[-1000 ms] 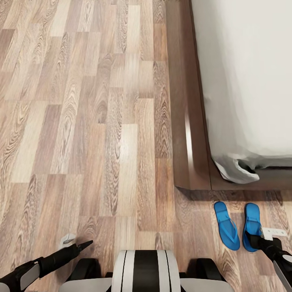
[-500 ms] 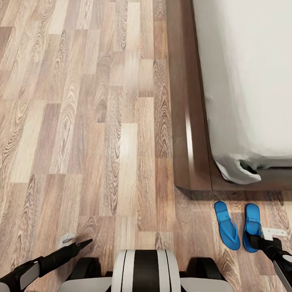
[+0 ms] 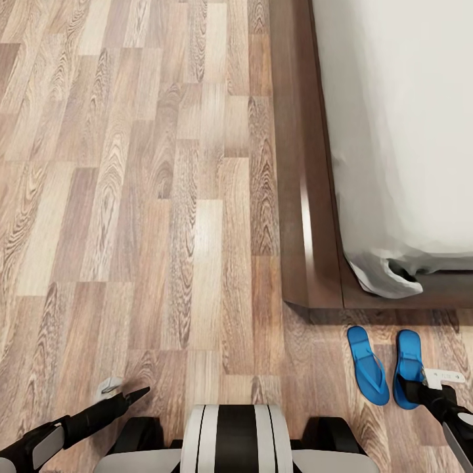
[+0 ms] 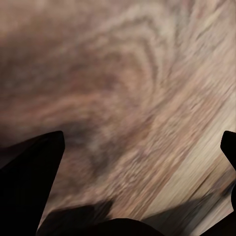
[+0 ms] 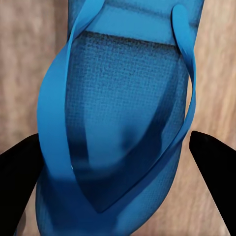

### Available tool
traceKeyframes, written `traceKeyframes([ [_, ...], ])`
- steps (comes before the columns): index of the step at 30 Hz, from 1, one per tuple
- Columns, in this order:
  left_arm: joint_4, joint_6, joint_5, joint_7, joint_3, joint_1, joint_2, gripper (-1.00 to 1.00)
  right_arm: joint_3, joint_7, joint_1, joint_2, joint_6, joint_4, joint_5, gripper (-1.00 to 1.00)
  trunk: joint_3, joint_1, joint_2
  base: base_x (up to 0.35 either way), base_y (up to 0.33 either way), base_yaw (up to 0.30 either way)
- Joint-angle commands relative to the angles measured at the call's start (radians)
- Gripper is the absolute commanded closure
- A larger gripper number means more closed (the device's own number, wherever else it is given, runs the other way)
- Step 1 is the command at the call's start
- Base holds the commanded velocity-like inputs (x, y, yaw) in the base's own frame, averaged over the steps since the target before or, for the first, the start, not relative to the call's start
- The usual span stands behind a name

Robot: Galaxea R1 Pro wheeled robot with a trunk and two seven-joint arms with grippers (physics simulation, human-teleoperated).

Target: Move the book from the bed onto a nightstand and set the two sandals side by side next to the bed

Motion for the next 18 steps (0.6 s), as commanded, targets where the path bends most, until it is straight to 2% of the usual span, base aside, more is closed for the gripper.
traceKeyframes([
  [1, -0.001, 0.007, 0.014, -0.001, 0.001, -0.001, 0.0, -1.0, -0.003, 0.006, 0.0, 0.0, 0.006, -0.002, -0.007, 1.0, 0.0, 0.0, 0.0, 0.0, 0.0, 0.0],
  [8, -0.001, 0.007, 0.014, -0.001, 0.001, -0.001, 0.0, -1.0, -0.003, 0.006, -0.001, 0.0, 0.006, -0.002, -0.007, 1.0, 0.0, 0.0, 0.0, 0.0, 0.0, 0.0],
  [9, -0.001, 0.007, 0.014, -0.001, 0.001, -0.001, 0.0, -1.0, -0.003, 0.006, -0.001, 0.0, 0.006, -0.002, -0.007, -1.0, 0.0, 0.0, 0.0, 0.0, 0.0, 0.0],
  [18, -0.001, 0.007, 0.014, -0.001, 0.001, -0.001, 0.0, -1.0, -0.003, 0.006, -0.001, 0.0, 0.006, -0.002, -0.007, -1.0, 0.0, 0.0, 0.0, 0.0, 0.0, 0.0],
])
